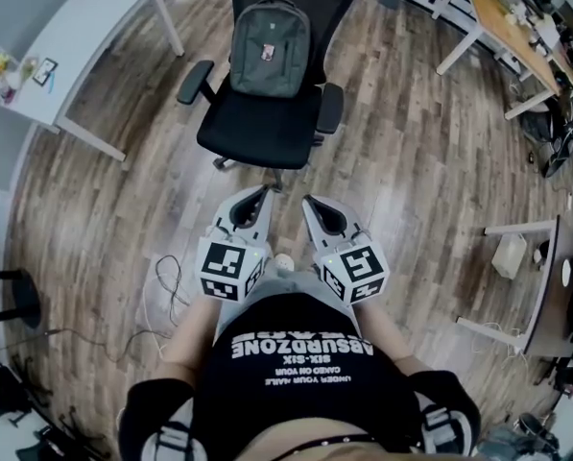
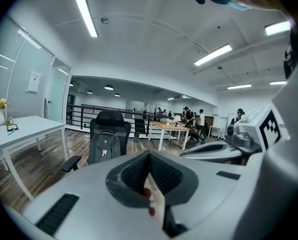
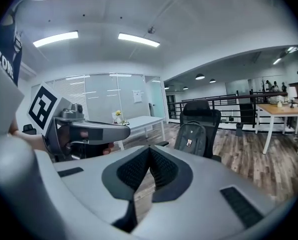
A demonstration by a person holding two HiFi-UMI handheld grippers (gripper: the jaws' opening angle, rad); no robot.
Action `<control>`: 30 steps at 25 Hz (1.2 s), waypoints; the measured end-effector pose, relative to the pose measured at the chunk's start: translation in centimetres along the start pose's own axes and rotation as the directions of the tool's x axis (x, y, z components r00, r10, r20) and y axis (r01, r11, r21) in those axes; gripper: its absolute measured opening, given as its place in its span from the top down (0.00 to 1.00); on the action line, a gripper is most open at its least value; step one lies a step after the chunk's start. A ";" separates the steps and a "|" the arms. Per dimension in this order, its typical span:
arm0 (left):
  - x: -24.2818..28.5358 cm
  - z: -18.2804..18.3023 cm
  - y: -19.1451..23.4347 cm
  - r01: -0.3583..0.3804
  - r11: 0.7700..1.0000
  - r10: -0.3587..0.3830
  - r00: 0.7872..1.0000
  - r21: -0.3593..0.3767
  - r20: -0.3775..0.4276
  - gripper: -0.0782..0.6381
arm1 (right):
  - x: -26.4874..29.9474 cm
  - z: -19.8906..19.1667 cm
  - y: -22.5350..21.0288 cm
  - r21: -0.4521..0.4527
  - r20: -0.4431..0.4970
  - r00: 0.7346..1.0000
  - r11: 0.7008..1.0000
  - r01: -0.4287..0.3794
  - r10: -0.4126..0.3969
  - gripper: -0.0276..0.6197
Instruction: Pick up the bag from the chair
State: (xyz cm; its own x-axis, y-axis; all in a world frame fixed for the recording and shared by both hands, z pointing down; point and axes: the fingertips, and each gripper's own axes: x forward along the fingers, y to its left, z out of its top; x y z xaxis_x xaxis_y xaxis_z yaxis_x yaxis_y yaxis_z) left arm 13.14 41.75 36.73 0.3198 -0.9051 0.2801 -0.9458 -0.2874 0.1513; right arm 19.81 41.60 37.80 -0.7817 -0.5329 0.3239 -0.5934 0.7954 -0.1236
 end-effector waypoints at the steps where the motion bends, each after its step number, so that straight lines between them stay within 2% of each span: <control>1: 0.4 0.0 0.1 -0.002 1.000 0.002 1.000 0.001 -0.003 0.87 | 0.1 0.0 -0.3 0.000 -0.001 1.000 1.000 0.001 -0.001 0.93; 11: 4.2 -0.7 1.9 0.023 1.000 -0.023 0.999 -0.003 -0.041 0.87 | 3.1 0.6 -2.9 -0.008 -0.008 1.000 1.000 0.016 -0.016 0.93; 15: 6.4 0.1 3.6 0.032 0.999 -0.032 0.999 0.003 -0.029 0.87 | 5.4 1.0 -4.6 -0.006 -0.018 1.000 1.000 0.024 -0.024 0.93; 24: 12.0 0.9 11.0 0.026 0.999 -0.028 0.999 -0.041 -0.047 0.87 | 12.4 2.6 -8.3 0.004 -0.062 0.997 0.999 0.041 -0.041 0.93; 30: 16.7 3.4 15.4 0.037 0.998 -0.038 0.999 -0.050 -0.029 0.87 | 16.8 5.0 -11.6 -0.014 -0.083 0.995 0.998 0.059 -0.060 0.93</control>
State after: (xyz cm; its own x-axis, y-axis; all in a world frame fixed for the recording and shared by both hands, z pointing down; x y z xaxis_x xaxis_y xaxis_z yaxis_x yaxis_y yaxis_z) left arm 3.70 21.12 40.55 0.3574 -0.8840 0.3014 -0.9294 -0.3046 0.2085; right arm 12.59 21.93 39.97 -0.7264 -0.5536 0.4072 -0.6356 0.7666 -0.0916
